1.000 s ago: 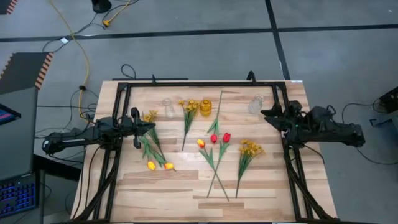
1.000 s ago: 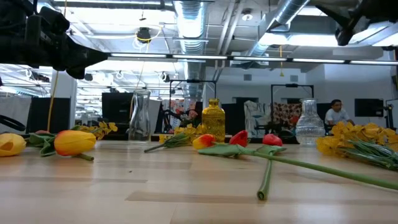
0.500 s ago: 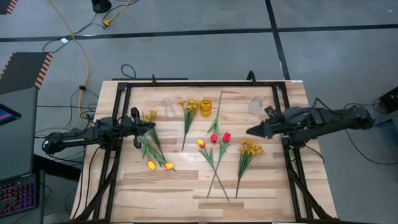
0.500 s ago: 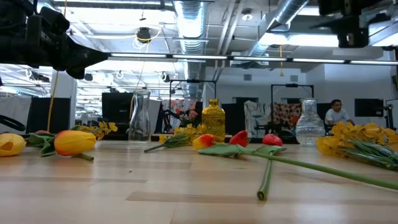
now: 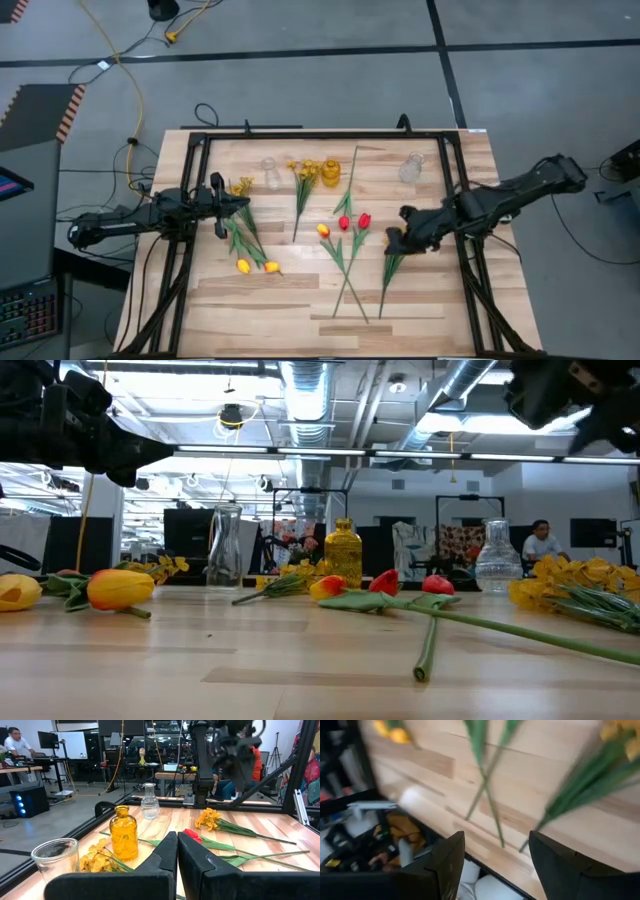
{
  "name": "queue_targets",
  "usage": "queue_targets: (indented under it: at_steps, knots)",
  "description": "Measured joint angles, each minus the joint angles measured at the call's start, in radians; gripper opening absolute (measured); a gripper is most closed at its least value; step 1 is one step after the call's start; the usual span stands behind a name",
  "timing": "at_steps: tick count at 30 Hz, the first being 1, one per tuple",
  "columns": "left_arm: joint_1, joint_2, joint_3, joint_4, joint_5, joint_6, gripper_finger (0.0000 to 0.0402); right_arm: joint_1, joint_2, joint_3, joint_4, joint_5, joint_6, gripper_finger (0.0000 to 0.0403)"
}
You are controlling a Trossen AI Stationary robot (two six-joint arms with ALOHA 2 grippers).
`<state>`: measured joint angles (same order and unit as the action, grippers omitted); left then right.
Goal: Sort flowers into vase by color
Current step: Put the right yellow flowers into the right transparent flower vase
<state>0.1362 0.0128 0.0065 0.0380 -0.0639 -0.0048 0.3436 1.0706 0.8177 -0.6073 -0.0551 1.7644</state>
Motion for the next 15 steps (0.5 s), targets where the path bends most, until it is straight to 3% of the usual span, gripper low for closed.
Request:
queue_targets:
  at_steps: [7, 15]
  knots:
    - [0.0, 0.0, 0.0, 0.0, 0.0, 0.0, 0.0, 0.077, 0.152, 0.0, -0.055, 0.001, 0.204, 0.0249]
    - [0.0, 0.0, 0.0, 0.0, 0.0, 0.0, 0.0, 0.102, 0.319, 0.0, -0.064, 0.004, 0.278, 0.0249]
